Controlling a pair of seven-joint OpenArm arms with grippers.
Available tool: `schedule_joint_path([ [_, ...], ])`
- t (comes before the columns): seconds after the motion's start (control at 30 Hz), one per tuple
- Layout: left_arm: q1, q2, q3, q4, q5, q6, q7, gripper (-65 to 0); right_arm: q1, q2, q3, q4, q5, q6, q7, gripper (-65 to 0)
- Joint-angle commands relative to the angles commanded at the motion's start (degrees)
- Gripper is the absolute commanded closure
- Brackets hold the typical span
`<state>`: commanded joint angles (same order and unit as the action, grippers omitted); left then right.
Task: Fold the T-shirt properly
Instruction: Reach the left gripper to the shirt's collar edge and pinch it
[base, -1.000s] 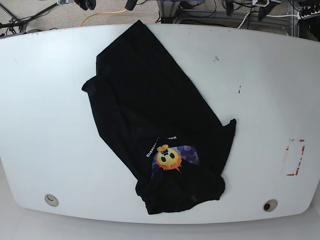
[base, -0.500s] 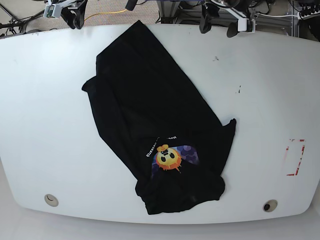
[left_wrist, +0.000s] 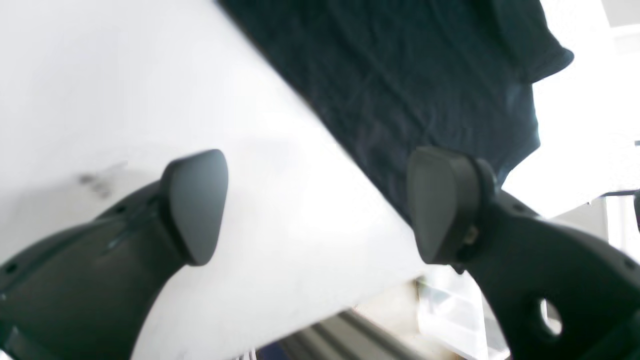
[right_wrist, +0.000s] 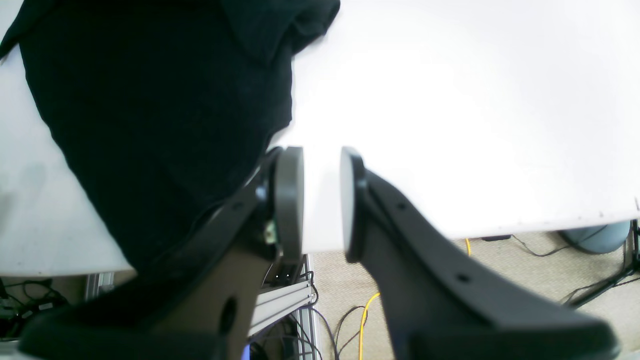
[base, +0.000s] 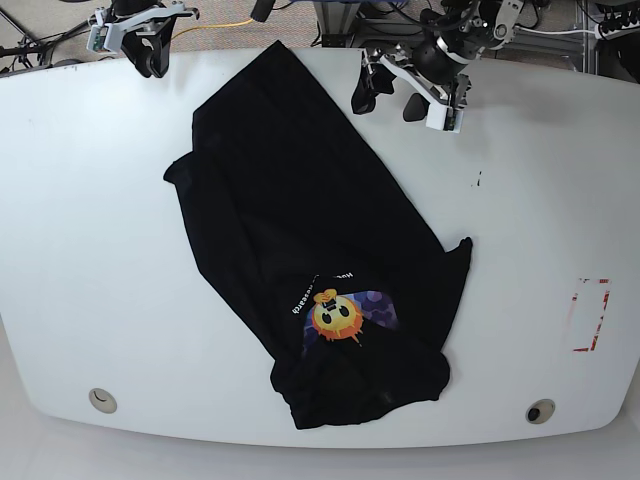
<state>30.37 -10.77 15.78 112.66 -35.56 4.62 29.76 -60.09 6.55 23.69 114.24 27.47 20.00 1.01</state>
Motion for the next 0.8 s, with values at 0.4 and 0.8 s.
schedule_joint_path([
  [0.4,-6.8,0.6,0.2,-11.4,-6.9,0.4,1.8,-51.5,2.5,-0.1,0.5,0.0,0.1,0.00,-4.1,-11.6],
  [0.8,-16.6,-1.5,3.9,-19.4,-14.5,0.3,8.2,-51.5,5.1,-0.4,0.4,0.8,0.5,-0.09,-8.0,-11.6],
])
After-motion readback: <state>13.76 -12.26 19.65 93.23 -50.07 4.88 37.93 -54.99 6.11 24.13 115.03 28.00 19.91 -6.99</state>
